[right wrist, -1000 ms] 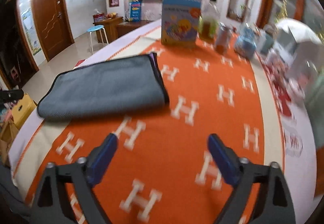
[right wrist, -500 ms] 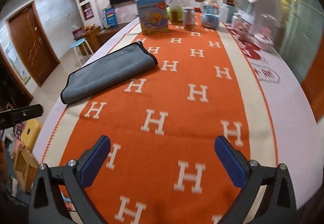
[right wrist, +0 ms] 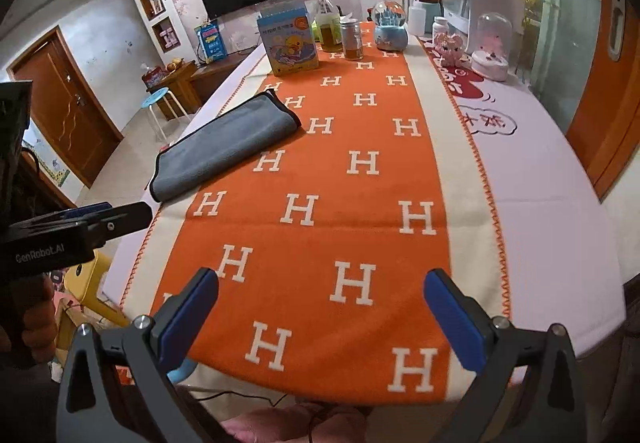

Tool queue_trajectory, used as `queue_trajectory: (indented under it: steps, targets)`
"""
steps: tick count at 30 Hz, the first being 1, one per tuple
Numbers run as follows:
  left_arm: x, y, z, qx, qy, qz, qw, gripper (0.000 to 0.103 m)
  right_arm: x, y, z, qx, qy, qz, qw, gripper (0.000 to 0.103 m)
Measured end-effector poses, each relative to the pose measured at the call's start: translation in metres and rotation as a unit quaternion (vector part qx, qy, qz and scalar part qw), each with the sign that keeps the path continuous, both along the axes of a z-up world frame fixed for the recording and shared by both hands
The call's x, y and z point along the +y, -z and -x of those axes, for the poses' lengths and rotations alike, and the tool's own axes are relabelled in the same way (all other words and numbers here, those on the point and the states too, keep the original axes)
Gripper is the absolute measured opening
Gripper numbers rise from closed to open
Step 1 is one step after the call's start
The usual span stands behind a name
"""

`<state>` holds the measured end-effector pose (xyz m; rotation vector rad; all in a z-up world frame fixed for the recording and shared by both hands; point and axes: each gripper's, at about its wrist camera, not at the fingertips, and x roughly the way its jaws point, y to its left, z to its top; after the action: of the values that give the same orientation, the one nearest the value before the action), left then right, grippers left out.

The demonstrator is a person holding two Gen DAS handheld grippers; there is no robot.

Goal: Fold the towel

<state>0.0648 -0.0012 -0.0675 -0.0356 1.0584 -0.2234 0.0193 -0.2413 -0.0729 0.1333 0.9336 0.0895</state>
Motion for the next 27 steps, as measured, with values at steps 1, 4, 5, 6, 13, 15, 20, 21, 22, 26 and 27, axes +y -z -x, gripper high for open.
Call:
queue_trajectory:
  steps: [1,4,5,6,13,15,20,21,22,26,27]
  targets:
    - [-0.001,-0.003,0.001,-0.001,0.0,0.001,1.0,0.091,-0.001,-0.005,0.002,0.002,0.0,0.0,1.0,0.103]
    - [-0.005,-0.023,0.012,-0.022,-0.005,-0.002,0.9997,0.094,-0.007,-0.018,0.007,0.02,0.005,-0.014,1.0,0.103]
    - [-0.005,-0.026,0.013,-0.026,-0.006,-0.004,0.9996,0.097,-0.01,-0.021,0.01,0.023,0.008,-0.02,1.0,0.103]
    - [-0.006,-0.033,0.016,-0.034,-0.008,-0.004,0.9994,0.1,-0.012,-0.024,0.012,0.025,0.01,-0.023,0.999,0.103]
    - [-0.006,-0.063,0.036,-0.064,-0.017,0.003,0.9978,0.102,-0.021,-0.052,0.032,0.025,0.036,-0.027,0.999,0.103]
    - [-0.007,-0.07,0.043,-0.078,-0.025,0.001,0.9966,0.102,-0.022,-0.058,0.037,0.014,0.045,-0.03,0.998,0.103]
    - [-0.008,-0.075,0.051,-0.1,-0.049,-0.015,0.9936,0.102,-0.014,-0.067,0.045,-0.016,0.047,-0.026,0.998,0.103]
    - [-0.008,-0.076,0.053,-0.105,-0.053,-0.017,0.9929,0.102,-0.012,-0.068,0.046,-0.021,0.045,-0.022,0.999,0.103]
    - [-0.008,-0.076,0.054,-0.109,-0.056,-0.021,0.9923,0.102,-0.011,-0.069,0.044,-0.023,0.044,-0.021,0.999,0.103]
    - [-0.01,-0.077,0.057,-0.122,-0.064,-0.042,0.9895,0.102,-0.007,-0.068,0.042,-0.025,0.042,-0.014,0.999,0.103]
    - [-0.01,-0.077,0.058,-0.125,-0.067,-0.044,0.9889,0.102,-0.007,-0.068,0.041,-0.023,0.042,-0.013,0.999,0.103]
